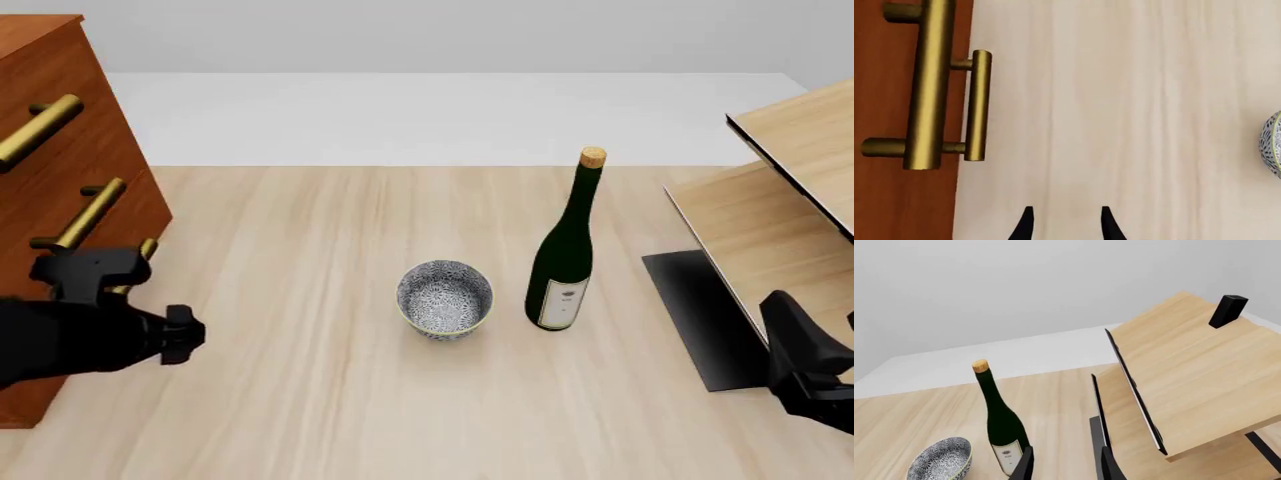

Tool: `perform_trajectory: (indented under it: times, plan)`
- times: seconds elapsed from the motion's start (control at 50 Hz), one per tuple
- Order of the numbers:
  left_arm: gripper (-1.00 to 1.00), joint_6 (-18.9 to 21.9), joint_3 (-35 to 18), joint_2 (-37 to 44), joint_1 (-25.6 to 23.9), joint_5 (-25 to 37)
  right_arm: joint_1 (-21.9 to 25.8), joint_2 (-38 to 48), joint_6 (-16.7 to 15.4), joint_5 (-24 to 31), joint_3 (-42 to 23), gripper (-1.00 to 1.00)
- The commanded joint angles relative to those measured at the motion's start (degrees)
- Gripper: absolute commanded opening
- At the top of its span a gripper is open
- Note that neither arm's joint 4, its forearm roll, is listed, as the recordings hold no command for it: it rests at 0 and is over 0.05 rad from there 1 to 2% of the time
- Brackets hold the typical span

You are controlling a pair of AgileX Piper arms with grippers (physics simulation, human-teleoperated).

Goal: Close the bottom drawer of the cabinet and open the top drawer.

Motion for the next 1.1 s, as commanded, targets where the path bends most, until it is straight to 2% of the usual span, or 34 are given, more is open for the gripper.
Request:
perform_trajectory:
  times: [0.02, 0.08, 0.12, 0.2, 0.24, 0.3, 0.44, 0.6, 0.66, 0.76, 0.8, 0.88, 0.92, 0.98, 1.0, 1.1]
  plan:
    - [1.00, 0.63, -3.10, 0.75, -5.18, 0.74, 0.02, 0.00, -0.06, -0.04, 0.01, 1.00]
    - [1.00, 2.00, -4.26, 0.42, -5.69, 1.23, 0.02, 0.14, -0.04, -0.16, 0.01, 1.00]
    - [1.00, 4.84, -5.74, -0.17, -5.31, 2.18, 0.04, 0.16, -0.06, -0.19, 0.02, 1.00]
    - [1.00, 13.83, -7.72, -1.76, -3.22, 3.33, 0.07, 0.08, -0.08, -0.14, 0.01, 1.00]
    - [1.00, 15.46, -8.05, -2.02, -2.86, 3.47, 0.08, 0.06, -0.07, -0.12, 0.00, 1.00]
    - [1.00, 20.11, -8.66, -2.57, -2.52, 3.39, 0.06, 0.18, -0.05, -0.22, -0.01, 1.00]
    - [1.00, 28.96, -7.61, -4.39, -0.91, 2.19, 0.08, 0.34, 0.02, -0.35, 0.00, 1.00]
    - [1.00, 44.37, -3.30, -7.98, -1.14, -2.12, 0.03, 0.45, 0.08, -0.43, -0.04, 1.00]
    - [1.00, 43.16, -4.84, -7.43, -1.77, -1.23, 0.04, 0.31, 0.07, -0.31, -0.05, 1.00]
    - [1.00, 48.83, -2.38, -9.31, -0.64, -3.77, 0.09, 0.05, 0.03, -0.04, -0.08, 1.00]
    - [1.00, 47.10, -4.37, -9.38, -1.65, -3.02, 0.09, 0.00, 0.02, 0.05, -0.10, 1.00]
    - [1.00, 52.05, -3.18, -10.27, -2.13, -5.68, 0.12, -0.20, 0.03, 0.25, -0.13, 1.00]
    - [1.00, 51.07, -4.17, -9.44, -2.31, -5.49, 0.12, -0.24, 0.04, 0.29, -0.13, 1.00]
    - [1.00, 52.33, -3.91, -9.50, -2.43, -6.72, 0.05, -0.12, 0.07, 0.17, -0.14, 1.00]
    - [1.00, 54.87, -2.59, -10.28, -1.60, -7.99, -0.03, 0.18, 0.14, -0.07, -0.15, 1.00]
    - [1.00, 59.43, -1.00, -12.09, -0.39, -10.27, -0.06, 0.27, 0.32, -0.12, -0.18, 1.00]
